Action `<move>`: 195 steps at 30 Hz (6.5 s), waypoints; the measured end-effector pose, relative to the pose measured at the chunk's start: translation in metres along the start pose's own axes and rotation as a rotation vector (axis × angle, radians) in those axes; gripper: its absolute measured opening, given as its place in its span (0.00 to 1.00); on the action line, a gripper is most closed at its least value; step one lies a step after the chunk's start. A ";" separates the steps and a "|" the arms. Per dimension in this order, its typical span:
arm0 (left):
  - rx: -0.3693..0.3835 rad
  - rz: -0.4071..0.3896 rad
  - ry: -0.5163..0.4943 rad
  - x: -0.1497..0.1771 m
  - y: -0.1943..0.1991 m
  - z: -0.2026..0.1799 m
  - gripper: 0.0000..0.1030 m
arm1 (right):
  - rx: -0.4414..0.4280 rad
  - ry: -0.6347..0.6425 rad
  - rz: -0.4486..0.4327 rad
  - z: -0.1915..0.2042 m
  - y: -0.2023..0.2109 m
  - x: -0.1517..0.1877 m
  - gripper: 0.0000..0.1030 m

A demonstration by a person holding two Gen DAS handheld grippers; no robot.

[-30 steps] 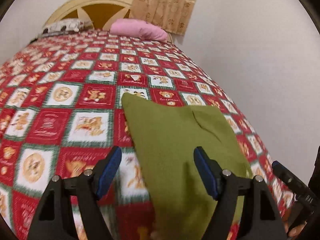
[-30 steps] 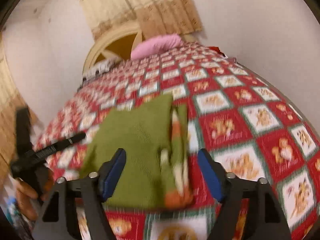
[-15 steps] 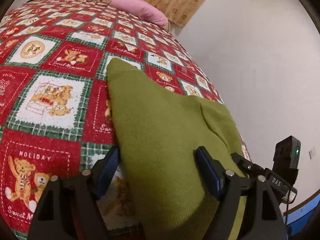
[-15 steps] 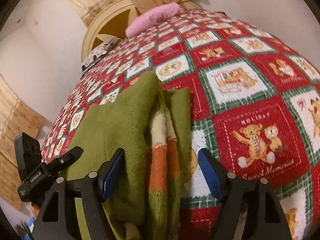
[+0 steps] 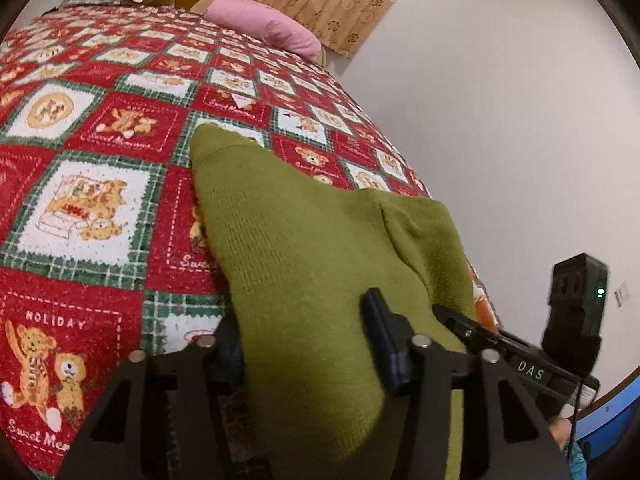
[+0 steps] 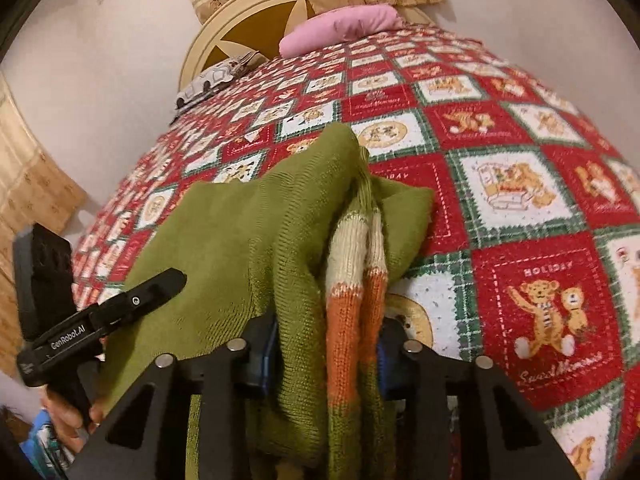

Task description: Fold small clothes

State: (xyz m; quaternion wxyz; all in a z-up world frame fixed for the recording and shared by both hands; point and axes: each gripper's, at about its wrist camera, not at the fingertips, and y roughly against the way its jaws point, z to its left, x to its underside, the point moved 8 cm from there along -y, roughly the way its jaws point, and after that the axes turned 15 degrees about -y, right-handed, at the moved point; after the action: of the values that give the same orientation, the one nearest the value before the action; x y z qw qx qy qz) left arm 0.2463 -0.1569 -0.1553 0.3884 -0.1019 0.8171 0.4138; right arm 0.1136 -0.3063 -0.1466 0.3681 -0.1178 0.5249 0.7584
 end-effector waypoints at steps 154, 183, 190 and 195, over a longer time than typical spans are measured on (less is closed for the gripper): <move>-0.191 0.233 -0.693 0.231 0.158 -0.239 0.74 | 0.463 -0.282 -0.049 -0.083 0.326 0.310 0.44; -0.151 -0.292 -0.621 0.120 0.269 -0.302 1.00 | 0.629 -0.147 -0.824 -0.024 0.512 0.244 0.83; -0.191 -0.310 -0.635 0.122 0.270 -0.299 1.00 | 0.639 -0.121 -0.817 -0.018 0.506 0.246 0.84; -0.199 -0.306 -0.643 0.124 0.270 -0.299 1.00 | 0.640 -0.108 -0.798 -0.017 0.499 0.248 0.84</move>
State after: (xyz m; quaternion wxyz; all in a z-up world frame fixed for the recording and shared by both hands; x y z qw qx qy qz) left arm -0.1338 -0.1921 0.0232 0.6708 -0.1247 0.5843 0.4394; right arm -0.4043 -0.3020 0.0600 0.6730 -0.1512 0.6252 0.3652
